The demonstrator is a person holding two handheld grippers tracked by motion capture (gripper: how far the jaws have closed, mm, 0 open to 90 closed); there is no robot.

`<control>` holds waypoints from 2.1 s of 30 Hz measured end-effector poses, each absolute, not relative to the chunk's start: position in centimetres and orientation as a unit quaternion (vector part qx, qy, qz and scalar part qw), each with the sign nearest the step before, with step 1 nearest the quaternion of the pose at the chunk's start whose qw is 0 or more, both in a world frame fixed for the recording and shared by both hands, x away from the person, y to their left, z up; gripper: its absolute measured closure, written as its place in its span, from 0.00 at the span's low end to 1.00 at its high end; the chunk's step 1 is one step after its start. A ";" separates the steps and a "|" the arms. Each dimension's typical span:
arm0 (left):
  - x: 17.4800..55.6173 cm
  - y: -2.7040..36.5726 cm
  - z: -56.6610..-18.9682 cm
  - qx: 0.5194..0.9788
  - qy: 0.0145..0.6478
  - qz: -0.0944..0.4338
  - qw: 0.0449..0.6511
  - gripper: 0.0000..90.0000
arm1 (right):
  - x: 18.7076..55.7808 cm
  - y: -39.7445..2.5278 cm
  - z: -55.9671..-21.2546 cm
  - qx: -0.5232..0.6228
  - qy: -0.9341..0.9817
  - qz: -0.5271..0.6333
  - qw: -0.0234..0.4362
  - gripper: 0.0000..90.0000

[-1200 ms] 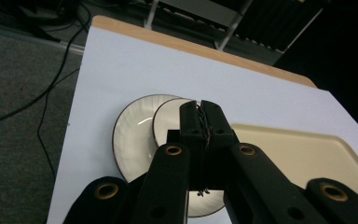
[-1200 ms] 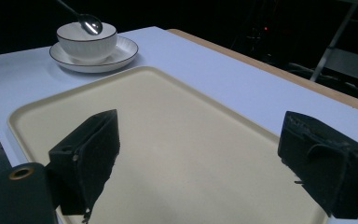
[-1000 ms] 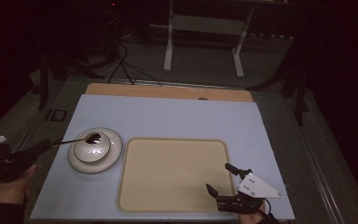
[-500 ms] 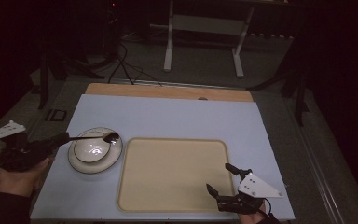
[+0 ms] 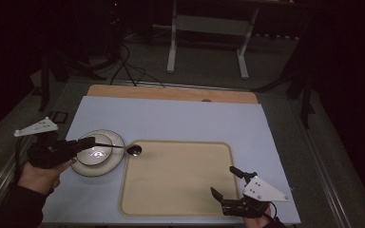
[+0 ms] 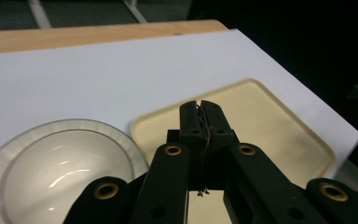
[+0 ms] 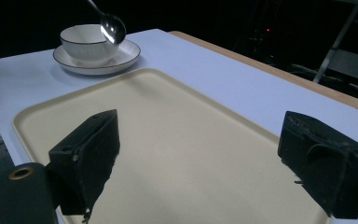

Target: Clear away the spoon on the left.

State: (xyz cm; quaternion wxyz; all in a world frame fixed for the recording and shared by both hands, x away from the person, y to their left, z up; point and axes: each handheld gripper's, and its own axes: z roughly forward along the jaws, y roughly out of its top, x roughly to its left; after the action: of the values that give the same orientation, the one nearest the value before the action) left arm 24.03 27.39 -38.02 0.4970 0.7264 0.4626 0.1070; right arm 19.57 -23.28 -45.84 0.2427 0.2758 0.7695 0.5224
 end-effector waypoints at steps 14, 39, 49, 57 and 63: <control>24.9 24.1 -38.0 0.787 0.397 0.063 0.467 0.99 | 19.5 -23.3 -45.8 0.275 0.769 0.524 0.243 0.14; 26.5 18.6 -40.5 0.862 0.318 -0.053 0.391 0.99 | 19.6 -23.4 -45.9 0.277 0.769 0.524 0.238 0.14; 27.9 16.7 -42.0 0.875 0.315 -0.075 0.360 0.99 | 19.6 -23.5 -45.9 0.278 0.769 0.525 0.239 0.14; 29.3 16.0 -42.4 0.871 0.311 -0.071 0.373 0.98 | 19.7 -23.5 -45.9 0.279 0.769 0.525 0.236 0.14; 30.6 15.0 -43.0 0.860 0.321 -0.061 0.391 0.97 | 19.7 -23.4 -45.9 0.278 0.770 0.524 0.235 0.14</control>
State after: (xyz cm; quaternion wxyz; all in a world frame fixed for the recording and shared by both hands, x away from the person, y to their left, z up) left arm 30.60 14.99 -43.03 0.3911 0.8604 0.3208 -0.0614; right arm 19.66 -23.45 -45.91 0.2351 0.2776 0.7699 0.5243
